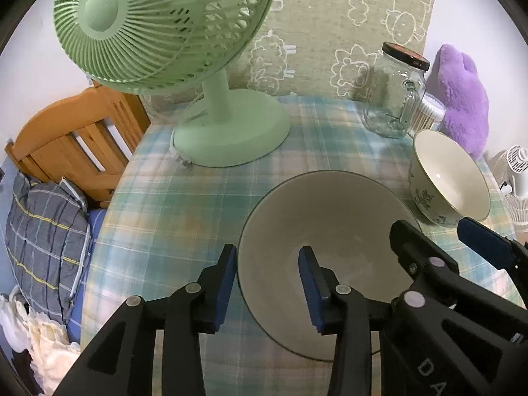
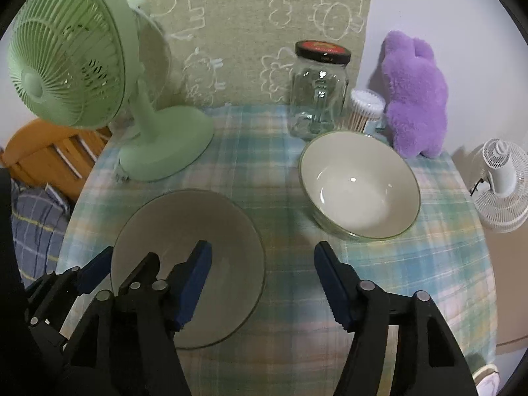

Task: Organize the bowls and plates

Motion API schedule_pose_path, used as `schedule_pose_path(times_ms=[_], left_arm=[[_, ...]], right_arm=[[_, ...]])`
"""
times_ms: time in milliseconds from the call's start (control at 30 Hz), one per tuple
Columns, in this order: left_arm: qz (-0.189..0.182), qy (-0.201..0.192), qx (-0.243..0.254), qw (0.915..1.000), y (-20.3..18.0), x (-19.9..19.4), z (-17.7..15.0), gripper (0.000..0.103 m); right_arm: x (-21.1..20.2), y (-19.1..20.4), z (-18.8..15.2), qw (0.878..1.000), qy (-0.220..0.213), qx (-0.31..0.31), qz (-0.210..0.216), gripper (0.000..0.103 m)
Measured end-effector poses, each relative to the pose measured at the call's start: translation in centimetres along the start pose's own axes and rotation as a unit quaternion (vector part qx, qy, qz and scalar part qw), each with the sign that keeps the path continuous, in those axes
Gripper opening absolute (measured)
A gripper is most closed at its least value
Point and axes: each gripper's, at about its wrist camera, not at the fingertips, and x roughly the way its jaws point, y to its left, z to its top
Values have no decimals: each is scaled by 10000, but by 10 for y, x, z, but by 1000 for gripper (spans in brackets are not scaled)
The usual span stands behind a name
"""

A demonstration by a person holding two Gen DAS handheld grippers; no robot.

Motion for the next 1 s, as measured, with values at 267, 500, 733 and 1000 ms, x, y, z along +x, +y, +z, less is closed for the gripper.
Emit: schedule_pose_path(times_ms=[267, 500, 733, 1000], left_arm=[[21, 156, -44, 9999, 3, 19, 1, 38], [6, 224, -103, 9997, 7, 29, 3, 22], [32, 232, -84, 9997, 8, 28, 4, 22], [63, 106, -88, 9999, 4, 4, -1, 22]], right_arm=[[22, 2, 2, 9998, 194, -22, 38, 59], [42, 5, 5, 9992, 366, -57, 145, 22], [39, 7, 6, 9992, 362, -111, 124, 22], [19, 5, 3, 9994, 301, -124, 153, 21]])
